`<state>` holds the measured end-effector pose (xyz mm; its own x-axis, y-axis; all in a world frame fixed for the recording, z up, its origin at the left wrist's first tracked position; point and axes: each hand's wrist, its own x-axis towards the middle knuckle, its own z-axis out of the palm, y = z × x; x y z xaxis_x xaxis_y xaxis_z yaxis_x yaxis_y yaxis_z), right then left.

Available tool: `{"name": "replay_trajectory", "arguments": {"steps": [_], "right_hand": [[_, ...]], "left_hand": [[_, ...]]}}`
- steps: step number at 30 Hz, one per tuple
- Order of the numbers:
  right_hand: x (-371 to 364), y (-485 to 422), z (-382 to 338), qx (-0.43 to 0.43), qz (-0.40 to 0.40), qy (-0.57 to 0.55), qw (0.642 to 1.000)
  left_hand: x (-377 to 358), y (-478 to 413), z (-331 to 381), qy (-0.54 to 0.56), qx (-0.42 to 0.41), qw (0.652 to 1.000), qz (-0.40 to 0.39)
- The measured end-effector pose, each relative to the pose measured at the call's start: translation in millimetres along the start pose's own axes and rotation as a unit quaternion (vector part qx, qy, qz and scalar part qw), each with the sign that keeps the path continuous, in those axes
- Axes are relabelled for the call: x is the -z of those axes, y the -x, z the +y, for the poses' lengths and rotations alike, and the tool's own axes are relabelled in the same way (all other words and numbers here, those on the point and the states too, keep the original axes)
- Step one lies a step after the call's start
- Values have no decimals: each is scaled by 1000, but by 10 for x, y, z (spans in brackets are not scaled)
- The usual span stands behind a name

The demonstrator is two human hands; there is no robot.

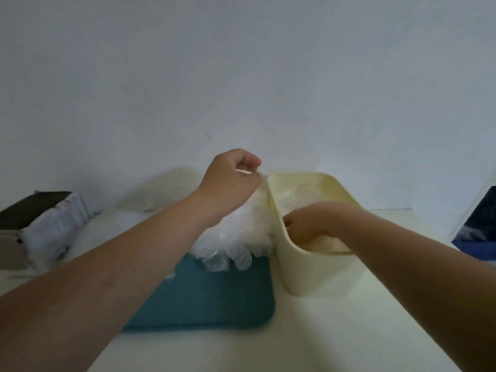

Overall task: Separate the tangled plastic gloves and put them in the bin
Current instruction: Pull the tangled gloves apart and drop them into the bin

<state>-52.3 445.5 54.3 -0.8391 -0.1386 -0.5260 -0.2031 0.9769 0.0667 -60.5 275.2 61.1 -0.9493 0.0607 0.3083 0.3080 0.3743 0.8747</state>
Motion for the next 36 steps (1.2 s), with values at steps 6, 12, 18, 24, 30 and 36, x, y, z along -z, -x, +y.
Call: {"name": "replay_trajectory", "arguments": {"steps": [6, 12, 18, 24, 30, 36], "right_hand": [[196, 362, -124, -59, 184, -6, 981], [166, 362, -960, 95, 403, -123, 902], [-271, -219, -1680, 199, 309, -310, 877], [-412, -643, -1841, 140, 301, -366, 870], [-447, -756, -1848, 142, 331, -389, 848], [-385, -552, -1947, 204, 520, -365, 745]], "left_hand": [[395, 404, -311, -53, -40, 997, 28], [838, 719, -738, -157, -46, 982, 91], [1320, 896, -1335, -418, 99, 903, 11], [1399, 1009, -1529, -279, 130, 951, 24], [1499, 938, -1623, -326, 71, 941, 60], [1489, 955, -1683, -363, 110, 925, 10]]}}
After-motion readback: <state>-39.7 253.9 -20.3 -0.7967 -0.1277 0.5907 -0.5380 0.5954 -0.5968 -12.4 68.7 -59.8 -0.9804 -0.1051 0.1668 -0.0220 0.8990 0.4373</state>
